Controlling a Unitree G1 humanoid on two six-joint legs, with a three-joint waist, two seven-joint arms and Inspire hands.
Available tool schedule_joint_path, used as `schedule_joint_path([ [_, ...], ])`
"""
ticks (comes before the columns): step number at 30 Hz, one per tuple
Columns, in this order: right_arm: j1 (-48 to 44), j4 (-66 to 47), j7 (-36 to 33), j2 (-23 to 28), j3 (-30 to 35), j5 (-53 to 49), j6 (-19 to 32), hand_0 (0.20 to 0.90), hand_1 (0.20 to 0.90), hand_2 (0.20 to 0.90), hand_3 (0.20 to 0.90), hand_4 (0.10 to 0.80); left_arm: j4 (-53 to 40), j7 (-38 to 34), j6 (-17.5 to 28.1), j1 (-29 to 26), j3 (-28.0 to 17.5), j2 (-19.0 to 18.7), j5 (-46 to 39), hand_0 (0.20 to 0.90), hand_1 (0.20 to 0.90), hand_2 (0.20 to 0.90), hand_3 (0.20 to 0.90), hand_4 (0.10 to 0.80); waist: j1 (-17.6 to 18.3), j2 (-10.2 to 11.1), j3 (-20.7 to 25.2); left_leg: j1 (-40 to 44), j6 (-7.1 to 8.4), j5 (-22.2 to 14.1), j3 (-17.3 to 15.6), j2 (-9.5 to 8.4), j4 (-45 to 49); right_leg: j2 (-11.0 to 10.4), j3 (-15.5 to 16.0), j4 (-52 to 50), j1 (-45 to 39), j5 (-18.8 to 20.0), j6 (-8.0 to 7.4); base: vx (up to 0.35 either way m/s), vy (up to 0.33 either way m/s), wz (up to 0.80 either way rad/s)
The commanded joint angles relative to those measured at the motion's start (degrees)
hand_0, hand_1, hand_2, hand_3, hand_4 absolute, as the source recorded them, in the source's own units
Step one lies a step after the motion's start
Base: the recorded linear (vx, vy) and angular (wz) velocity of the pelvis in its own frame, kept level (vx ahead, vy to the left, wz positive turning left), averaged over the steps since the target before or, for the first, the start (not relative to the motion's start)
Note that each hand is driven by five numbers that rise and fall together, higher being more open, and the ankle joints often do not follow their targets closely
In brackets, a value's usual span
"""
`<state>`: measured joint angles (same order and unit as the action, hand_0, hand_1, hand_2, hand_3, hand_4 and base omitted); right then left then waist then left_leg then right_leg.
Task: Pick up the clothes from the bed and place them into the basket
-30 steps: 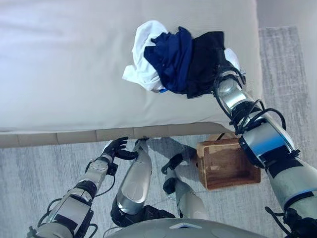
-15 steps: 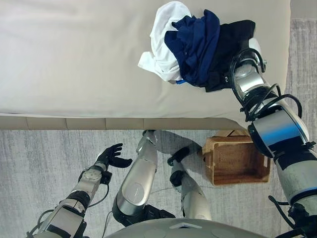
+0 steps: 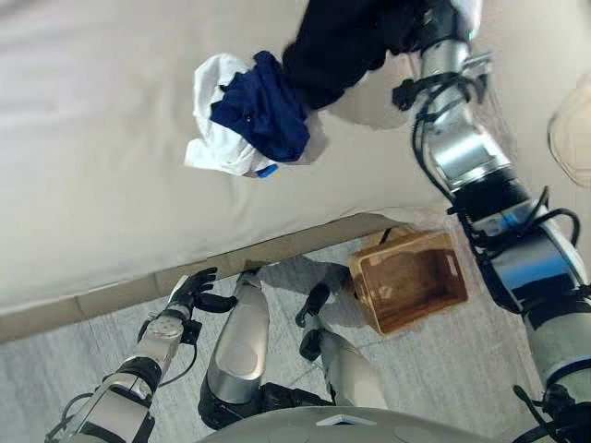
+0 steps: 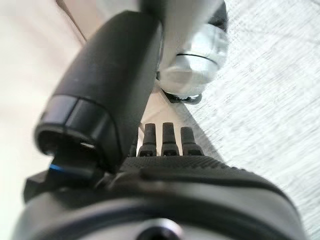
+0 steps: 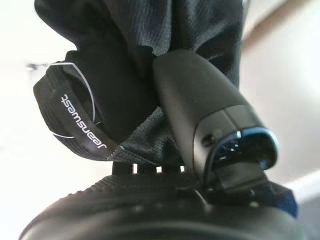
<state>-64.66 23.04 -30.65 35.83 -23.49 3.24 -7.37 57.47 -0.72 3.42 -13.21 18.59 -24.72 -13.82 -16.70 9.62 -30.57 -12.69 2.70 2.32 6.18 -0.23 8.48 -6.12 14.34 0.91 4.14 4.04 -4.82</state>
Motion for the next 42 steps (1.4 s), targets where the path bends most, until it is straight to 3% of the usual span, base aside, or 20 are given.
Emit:
schedule_joint_path([
  [1, 0.5, -6.8, -5.3, 8.5, 5.6, 2.9, 4.5, 0.3, 0.3, 0.3, 0.2, 0.1, 3.3, 1.4, 0.2, 6.3, 1.3, 2.9, 3.6, 0.9, 0.9, 0.9, 0.9, 0.8, 4.2, -1.1, 12.9, 8.7, -2.87, -4.3, -1.7, 0.43, -9.2, -0.3, -0.9, -2.6, -1.3, -2.3, -1.94, 0.051, -0.02, -0.3],
  [7, 4.9, -12.8, -6.2, 13.6, 10.3, 1.8, 2.9, 0.3, 0.3, 0.3, 0.2, 0.1, 5.2, 3.1, -2.4, 7.3, 1.8, 5.4, 7.9, 0.9, 0.9, 0.9, 0.9, 0.8, 7.5, -2.4, 18.2, 13.3, -2.57, -4.1, -3.9, 0.29, -11.8, 0.5, -2.6, -0.6, -4.6, -2.7, -1.23, 0.043, -0.035, -0.25],
  [15, 10.1, -11.3, -4.6, 16.9, 14.8, -3.7, 4.3, 0.3, 0.3, 0.3, 0.2, 0.1, 7.1, 4.6, -2.8, 8.5, 3.4, 8.8, 9.7, 0.9, 0.9, 0.9, 0.9, 0.8, 11.3, -4.1, 22.8, 17.2, -1.93, -4.8, -7.2, -0.01, -12.6, 1.3, -4.9, 3.4, -7.6, -1.4, -0.79, 0.016, -0.015, -0.19],
  [29, 26.0, -11.9, -0.9, 14.0, 23.3, -5.6, 8.7, 0.3, 0.3, 0.3, 0.2, 0.1, 9.2, 5.7, -5.6, 7.1, 1.4, 8.5, 9.8, 0.9, 0.9, 0.9, 0.9, 0.8, 18.5, -5.8, 24.2, 20.4, -1.85, -6.4, -11.1, 1.08, -10.9, 3.6, -11.8, 1.8, -9.1, -3.4, 1.23, -0.007, -0.068, -0.28],
  [42, 38.3, -8.4, 0.6, 8.3, 26.9, -6.2, 7.4, 0.3, 0.3, 0.3, 0.2, 0.1, 9.1, 6.2, -3.1, 7.6, 1.9, 10.0, 8.8, 0.9, 0.9, 0.9, 0.9, 0.8, 20.7, -7.2, 21.9, 18.2, -0.19, -5.6, -12.1, 3.15, -8.3, 4.3, -12.0, 1.5, -7.5, -3.4, 1.86, -0.008, -0.073, -0.12],
])
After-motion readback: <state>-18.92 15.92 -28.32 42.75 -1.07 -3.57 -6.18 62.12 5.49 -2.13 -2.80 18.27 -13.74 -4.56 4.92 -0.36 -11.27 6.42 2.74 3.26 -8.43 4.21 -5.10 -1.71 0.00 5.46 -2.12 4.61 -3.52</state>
